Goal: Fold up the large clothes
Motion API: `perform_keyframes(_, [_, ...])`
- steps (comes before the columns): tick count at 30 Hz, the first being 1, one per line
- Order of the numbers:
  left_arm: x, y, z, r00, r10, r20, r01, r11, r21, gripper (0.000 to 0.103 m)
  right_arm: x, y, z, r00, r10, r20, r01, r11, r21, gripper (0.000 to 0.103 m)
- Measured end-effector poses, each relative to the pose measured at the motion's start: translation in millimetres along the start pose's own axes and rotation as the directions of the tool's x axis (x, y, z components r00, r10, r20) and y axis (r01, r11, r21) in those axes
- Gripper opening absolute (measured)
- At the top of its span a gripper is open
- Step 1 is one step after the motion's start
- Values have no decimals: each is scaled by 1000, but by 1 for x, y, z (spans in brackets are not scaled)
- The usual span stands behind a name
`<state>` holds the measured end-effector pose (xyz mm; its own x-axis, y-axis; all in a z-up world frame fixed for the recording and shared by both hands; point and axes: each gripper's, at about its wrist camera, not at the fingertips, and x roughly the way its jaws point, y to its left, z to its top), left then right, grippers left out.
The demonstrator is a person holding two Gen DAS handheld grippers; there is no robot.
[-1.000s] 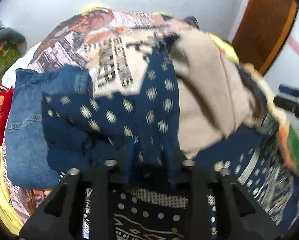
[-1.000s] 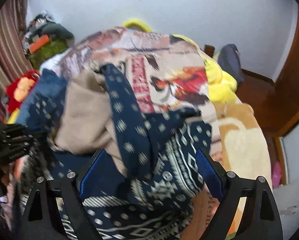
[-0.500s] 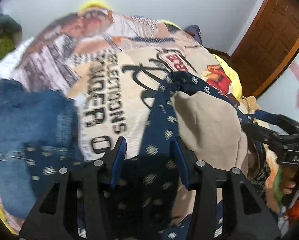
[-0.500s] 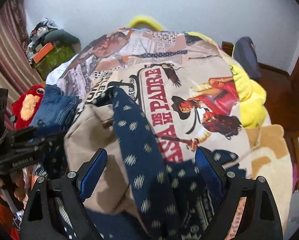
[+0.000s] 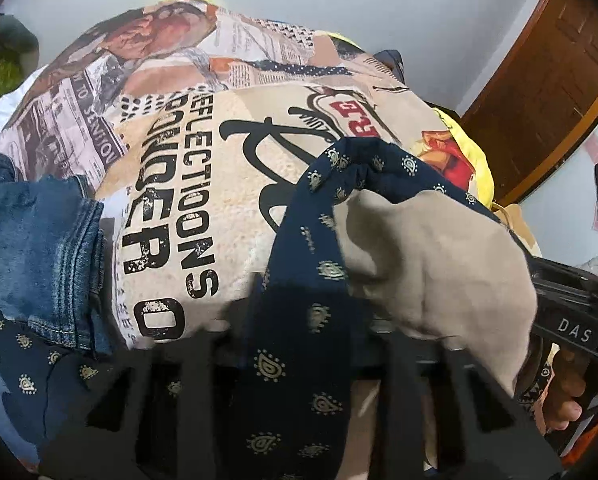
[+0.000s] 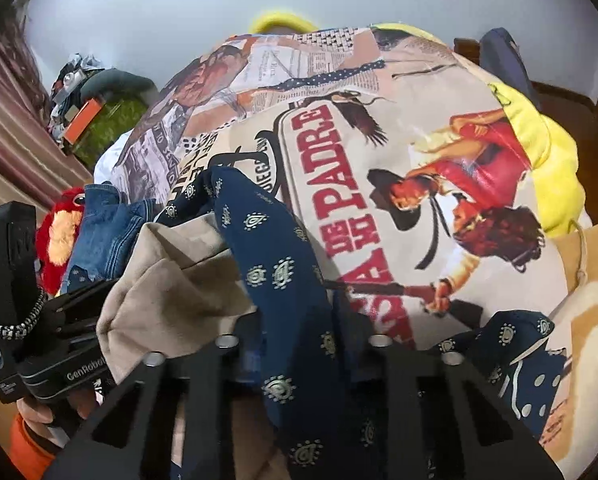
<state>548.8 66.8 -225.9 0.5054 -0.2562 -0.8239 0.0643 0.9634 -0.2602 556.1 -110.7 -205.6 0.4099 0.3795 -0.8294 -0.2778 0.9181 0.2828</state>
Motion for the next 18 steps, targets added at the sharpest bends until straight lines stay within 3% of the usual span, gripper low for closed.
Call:
perform_keyframes(2, [-6,-4,-1,1000,7,14,-7,1000,25,9,-6,6,-2,999,-26,19,27,999,-40,14])
perform_keyframes(6, [-36,-19,-4,996,15,83,-23,995,98,9,-31,21,-10,995,-66,77,75,990,-121,12])
perform_keyframes(10, [-77,-39,-10,990,-23,141,-3,983,183,8,-65,35,-25,991,-65,117,85,981,-174,12])
perform_keyframes(18, [-129,-65,-51,990,-83,117,50,963,265,9,-125,43,-72,990,-43,131,69,978,-195,12])
